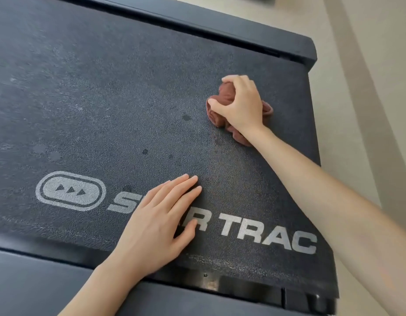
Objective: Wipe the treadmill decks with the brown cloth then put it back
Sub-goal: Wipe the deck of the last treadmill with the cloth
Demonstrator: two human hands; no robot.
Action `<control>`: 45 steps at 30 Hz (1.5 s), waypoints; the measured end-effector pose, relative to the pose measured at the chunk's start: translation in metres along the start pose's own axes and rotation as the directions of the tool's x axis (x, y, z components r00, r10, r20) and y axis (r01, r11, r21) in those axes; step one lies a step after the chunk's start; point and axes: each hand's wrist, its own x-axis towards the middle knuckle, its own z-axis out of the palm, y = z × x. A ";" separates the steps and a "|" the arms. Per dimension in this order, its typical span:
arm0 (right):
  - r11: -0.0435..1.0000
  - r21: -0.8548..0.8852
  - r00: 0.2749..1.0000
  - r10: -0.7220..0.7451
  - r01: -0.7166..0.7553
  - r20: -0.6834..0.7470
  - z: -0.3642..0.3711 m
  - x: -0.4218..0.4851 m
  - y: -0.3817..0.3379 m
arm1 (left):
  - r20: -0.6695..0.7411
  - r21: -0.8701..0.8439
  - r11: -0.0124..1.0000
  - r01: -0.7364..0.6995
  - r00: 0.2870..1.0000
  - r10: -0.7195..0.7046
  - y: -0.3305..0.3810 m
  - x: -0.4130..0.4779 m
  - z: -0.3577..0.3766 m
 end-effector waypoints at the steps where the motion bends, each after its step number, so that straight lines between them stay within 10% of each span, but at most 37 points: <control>1: 0.999 -0.025 1.000 0.020 -0.020 -0.018 0.005 0.005 0.000 | -0.001 0.004 1.000 -0.001 1.000 0.001 0.000 0.000 0.000; 14: 0.982 0.070 0.979 -0.181 0.175 0.092 -0.039 -0.129 -0.016 | 0.027 0.000 1.000 -0.008 1.000 0.008 -0.002 -0.001 -0.001; 29: 0.997 -0.004 0.996 -0.081 0.081 0.036 0.033 0.030 -0.015 | -0.033 -0.092 0.996 0.019 0.999 -0.022 -0.003 0.000 -0.002; 36: 0.932 0.227 0.882 -0.347 0.284 0.318 -0.037 -0.064 -0.009 | -0.034 -0.077 0.997 -0.007 0.999 0.005 -0.004 -0.002 -0.002; 45: 0.986 0.089 0.986 0.129 -0.139 0.105 -0.049 -0.128 -0.015 | -0.042 -0.078 0.997 0.005 0.999 -0.008 -0.004 -0.001 0.000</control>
